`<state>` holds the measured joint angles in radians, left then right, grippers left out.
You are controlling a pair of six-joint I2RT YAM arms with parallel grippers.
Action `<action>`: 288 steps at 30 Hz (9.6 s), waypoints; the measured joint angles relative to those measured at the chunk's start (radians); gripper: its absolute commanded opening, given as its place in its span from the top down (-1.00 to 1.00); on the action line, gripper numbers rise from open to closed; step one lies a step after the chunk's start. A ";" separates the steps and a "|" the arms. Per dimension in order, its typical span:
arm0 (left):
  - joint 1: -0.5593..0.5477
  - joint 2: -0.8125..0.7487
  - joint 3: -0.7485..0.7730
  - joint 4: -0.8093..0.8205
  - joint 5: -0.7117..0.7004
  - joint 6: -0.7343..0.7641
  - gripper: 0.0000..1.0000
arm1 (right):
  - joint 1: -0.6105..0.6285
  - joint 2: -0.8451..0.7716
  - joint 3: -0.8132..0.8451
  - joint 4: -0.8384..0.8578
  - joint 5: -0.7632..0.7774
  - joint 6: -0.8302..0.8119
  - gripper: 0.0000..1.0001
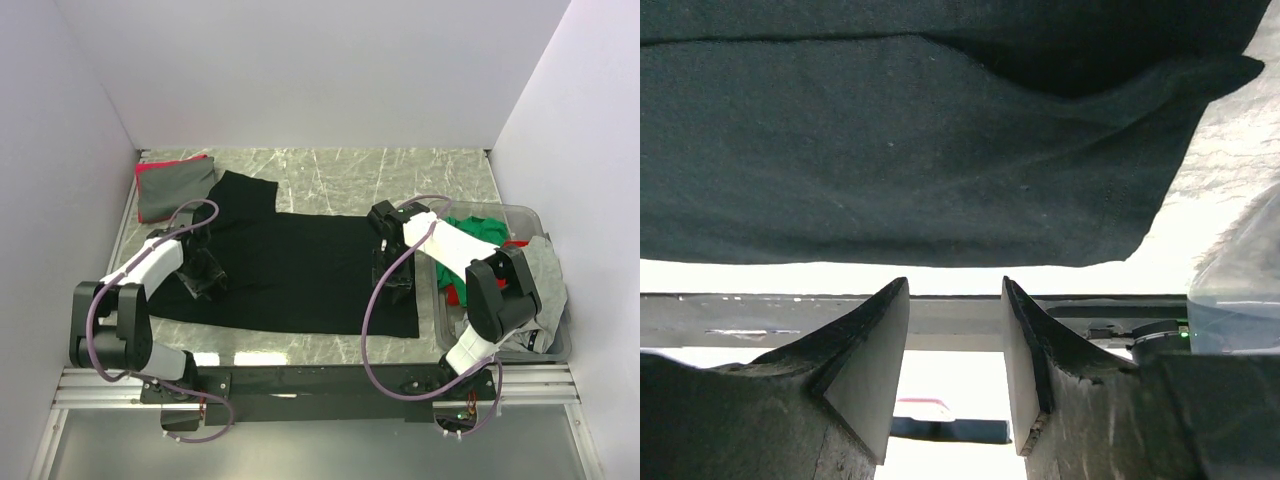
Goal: Fold and stack the t-shirts
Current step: Fold the tshirt
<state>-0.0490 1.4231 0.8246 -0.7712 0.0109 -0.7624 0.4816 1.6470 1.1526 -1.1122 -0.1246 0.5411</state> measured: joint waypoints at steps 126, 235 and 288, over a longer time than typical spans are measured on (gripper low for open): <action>0.280 -0.173 0.042 -0.040 -0.140 -0.265 -0.99 | 0.142 0.183 0.149 0.069 0.081 -0.045 -0.07; 0.064 -0.026 0.214 0.254 0.051 0.062 -0.92 | -0.222 0.396 0.323 0.369 0.475 0.056 0.06; -0.040 0.658 0.890 0.330 -0.100 0.309 -0.30 | -0.222 0.248 0.259 0.288 0.392 0.122 1.00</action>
<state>-0.0895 2.0811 1.7142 -0.4412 -0.0887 -0.4534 0.2592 1.8954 1.4117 -0.8242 0.2672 0.6636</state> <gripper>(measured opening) 0.672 0.006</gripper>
